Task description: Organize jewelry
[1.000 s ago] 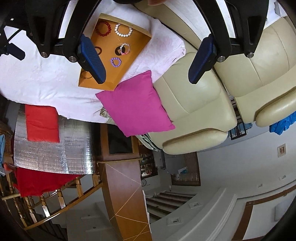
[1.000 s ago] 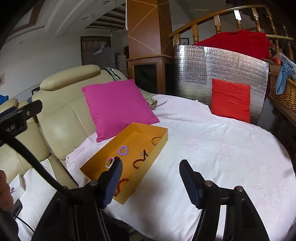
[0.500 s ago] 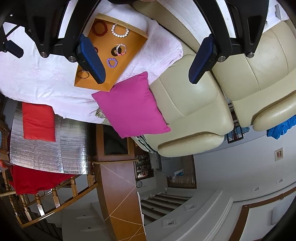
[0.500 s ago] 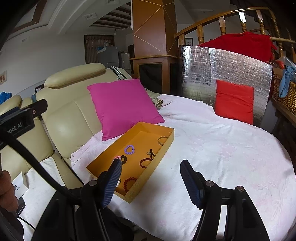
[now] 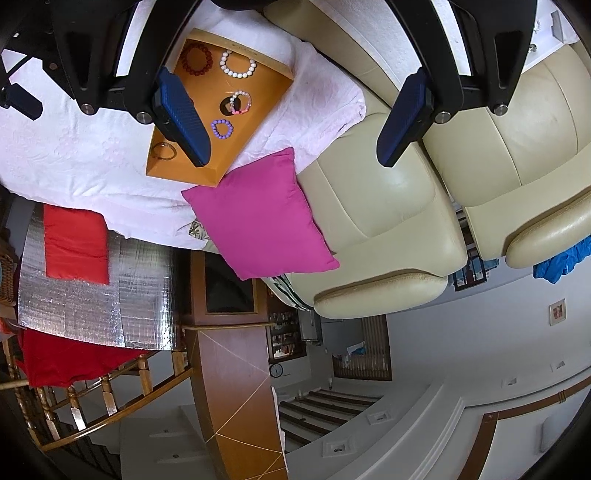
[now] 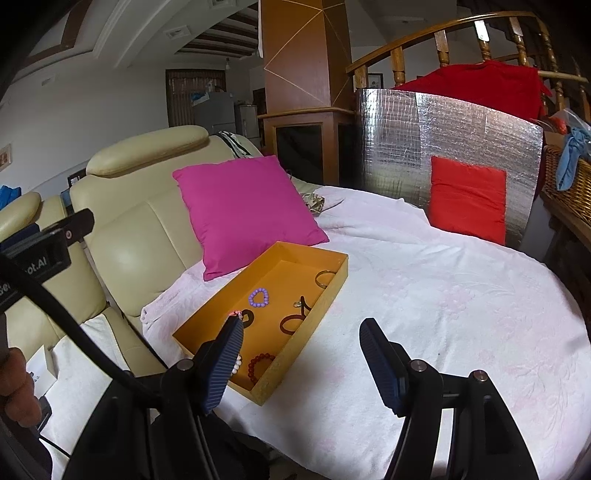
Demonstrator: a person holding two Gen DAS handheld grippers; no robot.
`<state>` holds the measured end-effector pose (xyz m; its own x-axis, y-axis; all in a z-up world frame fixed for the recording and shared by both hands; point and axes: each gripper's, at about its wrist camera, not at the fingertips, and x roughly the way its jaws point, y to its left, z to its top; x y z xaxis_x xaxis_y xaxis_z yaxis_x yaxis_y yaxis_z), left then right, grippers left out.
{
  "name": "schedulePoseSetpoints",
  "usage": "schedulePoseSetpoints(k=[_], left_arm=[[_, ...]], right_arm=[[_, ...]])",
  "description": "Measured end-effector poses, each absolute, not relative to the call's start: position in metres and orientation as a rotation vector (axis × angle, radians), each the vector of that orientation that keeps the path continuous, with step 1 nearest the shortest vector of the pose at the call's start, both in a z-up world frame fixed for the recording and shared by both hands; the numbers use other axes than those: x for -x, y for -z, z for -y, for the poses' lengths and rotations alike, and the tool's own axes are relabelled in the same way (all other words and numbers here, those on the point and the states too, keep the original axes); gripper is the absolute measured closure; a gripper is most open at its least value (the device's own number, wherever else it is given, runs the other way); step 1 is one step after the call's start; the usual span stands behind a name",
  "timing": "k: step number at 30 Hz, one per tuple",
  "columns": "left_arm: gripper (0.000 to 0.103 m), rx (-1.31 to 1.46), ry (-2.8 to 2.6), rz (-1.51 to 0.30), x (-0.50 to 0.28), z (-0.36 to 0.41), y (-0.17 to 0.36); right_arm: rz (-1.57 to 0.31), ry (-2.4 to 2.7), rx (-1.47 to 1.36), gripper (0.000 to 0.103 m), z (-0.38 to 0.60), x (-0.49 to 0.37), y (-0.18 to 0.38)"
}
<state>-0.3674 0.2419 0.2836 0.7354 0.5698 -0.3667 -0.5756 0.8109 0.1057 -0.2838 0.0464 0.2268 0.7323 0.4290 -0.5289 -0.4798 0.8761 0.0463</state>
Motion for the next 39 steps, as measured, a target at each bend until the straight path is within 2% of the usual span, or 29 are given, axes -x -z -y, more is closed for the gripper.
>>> schedulePoseSetpoints(k=[39], left_arm=[[0.012, 0.107, -0.622, -0.432, 0.363, -0.285, -0.264]], right_arm=[[-0.547, -0.507, 0.17, 0.034, -0.087, 0.28, -0.225]])
